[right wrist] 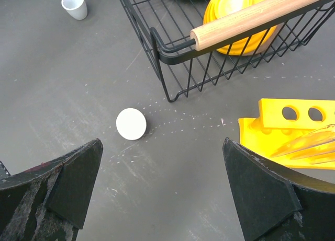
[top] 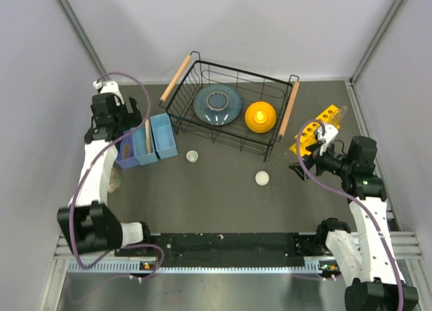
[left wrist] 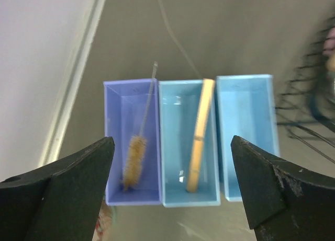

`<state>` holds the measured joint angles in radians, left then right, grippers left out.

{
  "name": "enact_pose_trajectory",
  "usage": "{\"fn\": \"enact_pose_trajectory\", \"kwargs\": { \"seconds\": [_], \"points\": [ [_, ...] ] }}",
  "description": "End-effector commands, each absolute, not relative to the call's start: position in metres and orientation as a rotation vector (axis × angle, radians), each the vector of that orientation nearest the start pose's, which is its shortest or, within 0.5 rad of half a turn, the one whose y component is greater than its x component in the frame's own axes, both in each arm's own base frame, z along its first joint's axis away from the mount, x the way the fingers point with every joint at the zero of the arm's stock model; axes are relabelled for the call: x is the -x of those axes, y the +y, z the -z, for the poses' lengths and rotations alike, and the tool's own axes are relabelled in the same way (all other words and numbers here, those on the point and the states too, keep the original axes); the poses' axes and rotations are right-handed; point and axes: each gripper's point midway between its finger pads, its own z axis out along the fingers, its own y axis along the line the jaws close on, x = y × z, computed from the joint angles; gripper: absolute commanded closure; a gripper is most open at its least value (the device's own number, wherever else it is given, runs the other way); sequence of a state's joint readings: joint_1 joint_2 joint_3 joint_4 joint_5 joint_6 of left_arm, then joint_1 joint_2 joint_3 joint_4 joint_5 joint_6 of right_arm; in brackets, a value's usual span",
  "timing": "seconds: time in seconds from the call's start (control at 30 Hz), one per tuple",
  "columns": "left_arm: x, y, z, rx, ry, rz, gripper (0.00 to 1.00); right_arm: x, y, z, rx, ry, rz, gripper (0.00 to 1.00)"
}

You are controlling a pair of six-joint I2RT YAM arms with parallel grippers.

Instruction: Organize the chemistry lab equipment

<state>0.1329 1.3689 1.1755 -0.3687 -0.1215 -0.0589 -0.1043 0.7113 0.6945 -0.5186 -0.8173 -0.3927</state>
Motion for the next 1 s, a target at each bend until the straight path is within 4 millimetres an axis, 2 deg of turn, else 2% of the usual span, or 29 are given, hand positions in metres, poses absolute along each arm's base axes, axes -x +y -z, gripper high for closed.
{"fn": "enact_pose_trajectory", "kwargs": {
  "seconds": [0.0,0.13,0.23,0.33,0.37,0.4,0.43,0.5,0.53,0.57,0.6,0.67,0.7,0.77,0.8,0.83,0.9,0.97],
  "points": [
    [-0.37,0.036,-0.258,0.292,1.958,0.076,0.01,-0.232,0.101,-0.21,0.792,1.772,-0.567,0.01],
    [-0.325,0.021,-0.263,0.37,1.908,0.168,0.01,-0.228,0.106,-0.21,0.817,1.756,-0.601,0.01],
    [-0.299,0.007,-0.253,0.425,1.903,0.268,0.01,-0.226,0.109,-0.209,0.834,1.75,-0.631,0.01],
    [-0.279,-0.023,-0.236,0.377,1.942,0.44,0.01,-0.225,0.11,-0.208,0.843,1.746,-0.649,0.01],
    [-0.274,-0.042,-0.236,0.321,1.944,0.553,0.01,-0.224,0.111,-0.207,0.845,1.745,-0.657,0.01],
    [-0.27,-0.051,-0.231,0.321,1.952,0.62,0.02,-0.225,0.109,-0.206,0.84,1.751,-0.66,0.01],
    [-0.264,-0.06,-0.218,0.325,1.976,0.683,0.02,-0.225,0.109,-0.205,0.838,1.753,-0.663,0.01],
    [-0.256,-0.077,-0.212,0.334,1.987,0.81,0.02,-0.225,0.109,-0.204,0.836,1.755,-0.67,0.01],
    [-0.252,-0.081,-0.198,0.355,2.007,0.834,0.02,-0.225,0.109,-0.204,0.838,1.754,-0.672,0.01],
    [-0.25,-0.084,-0.192,0.373,2.008,0.846,0.02,-0.225,0.108,-0.204,0.836,1.756,-0.673,0.01],
    [-0.249,-0.087,-0.177,0.425,2.02,0.849,0.02,-0.226,0.108,-0.203,0.833,1.758,-0.673,0.01],
    [-0.249,-0.09,-0.168,0.475,1.997,0.849,0.05,-0.226,0.106,-0.203,0.827,1.762,-0.671,0.01],
    [-0.25,-0.1,-0.159,0.512,1.977,0.894,0.08,-0.227,0.105,-0.203,0.826,1.761,-0.667,0.01],
    [-0.253,-0.106,-0.15,0.571,1.955,0.911,0.11,-0.228,0.104,-0.201,0.821,1.768,-0.668,0.01],
    [-0.25,-0.119,-0.139,0.589,1.995,0.933,0.11,-0.228,0.104,-0.201,0.819,1.771,-0.669,0.01],
    [-0.257,-0.114,-0.135,0.64,1.979,0.866,0.11,-0.228,0.104,-0.2,0.817,1.775,-0.669,0.01],
    [-0.261,-0.12,-0.12,0.716,2.031,0.834,0.12,-0.229,0.104,-0.199,0.816,1.777,-0.669,0.01],
    [-0.268,-0.121,-0.113,0.797,2.04,0.822,0.14,-0.229,0.103,-0.198,0.818,1.78,-0.669,0.01]
  ]
}}
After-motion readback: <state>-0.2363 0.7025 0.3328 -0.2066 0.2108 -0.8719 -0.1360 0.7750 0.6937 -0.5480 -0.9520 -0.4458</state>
